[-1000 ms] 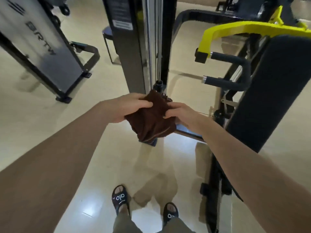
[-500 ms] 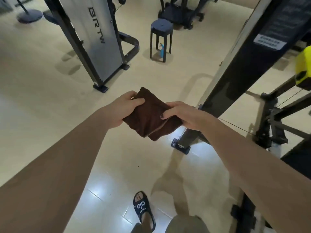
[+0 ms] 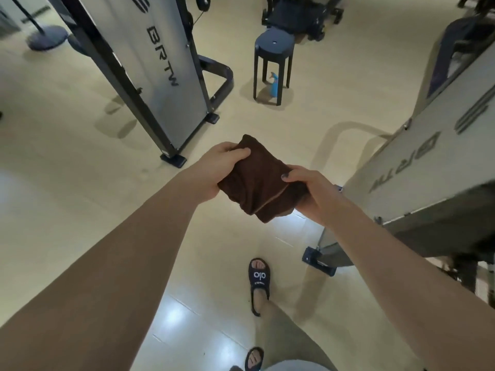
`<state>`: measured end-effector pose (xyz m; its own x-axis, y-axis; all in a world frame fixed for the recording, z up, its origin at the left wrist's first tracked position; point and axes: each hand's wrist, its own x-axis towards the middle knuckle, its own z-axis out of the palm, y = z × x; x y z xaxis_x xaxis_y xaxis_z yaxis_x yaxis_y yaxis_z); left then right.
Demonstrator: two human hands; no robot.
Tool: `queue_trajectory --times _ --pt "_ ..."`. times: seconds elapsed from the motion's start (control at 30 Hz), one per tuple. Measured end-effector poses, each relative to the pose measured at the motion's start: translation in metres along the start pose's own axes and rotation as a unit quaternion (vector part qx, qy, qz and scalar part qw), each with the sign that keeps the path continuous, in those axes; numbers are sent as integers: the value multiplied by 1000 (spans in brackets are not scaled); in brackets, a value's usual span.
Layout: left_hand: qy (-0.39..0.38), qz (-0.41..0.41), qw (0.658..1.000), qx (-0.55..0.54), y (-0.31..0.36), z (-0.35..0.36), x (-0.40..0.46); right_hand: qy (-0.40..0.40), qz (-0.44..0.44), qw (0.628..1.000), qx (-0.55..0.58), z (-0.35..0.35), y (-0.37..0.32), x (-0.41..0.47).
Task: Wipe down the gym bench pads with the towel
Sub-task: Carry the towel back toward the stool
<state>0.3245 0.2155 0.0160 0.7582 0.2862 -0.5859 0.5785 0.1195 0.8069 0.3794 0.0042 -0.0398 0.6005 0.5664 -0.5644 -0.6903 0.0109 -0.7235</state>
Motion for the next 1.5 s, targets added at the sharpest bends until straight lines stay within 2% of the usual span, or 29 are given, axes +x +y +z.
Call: queue_trajectory --times 0.23,0.37,0.53,0.63,0.77,0.87,0.97,1.07,1.27,1.5 --pt "25 -13 999 -29 92 -31 138 -50 52 995 68 9 -78 134" --pt "30 -17 999 -23 149 -52 206 -72 66 995 14 18 -137 202" --pt "19 -23 999 -12 207 -73 313 9 40 998 40 19 -207 303" --pt "-15 -38 999 10 240 -86 390 72 38 992 93 18 -246 371" --pt "-70 -64 994 52 292 -97 491 140 45 985 92 9 -297 462" --pt "-107 -66 989 78 335 -96 559 169 39 979 105 -5 -339 521" --pt "-136 -64 982 110 377 -87 621 234 31 967 97 -25 -385 575" --pt "-139 -54 978 146 413 -72 692 270 27 958 97 -51 -435 632" --pt "-97 -48 978 178 460 -27 862 276 27 960 28 -134 -520 782" --pt "-52 -73 983 163 474 13 1061 283 18 947 -147 -218 -577 971"
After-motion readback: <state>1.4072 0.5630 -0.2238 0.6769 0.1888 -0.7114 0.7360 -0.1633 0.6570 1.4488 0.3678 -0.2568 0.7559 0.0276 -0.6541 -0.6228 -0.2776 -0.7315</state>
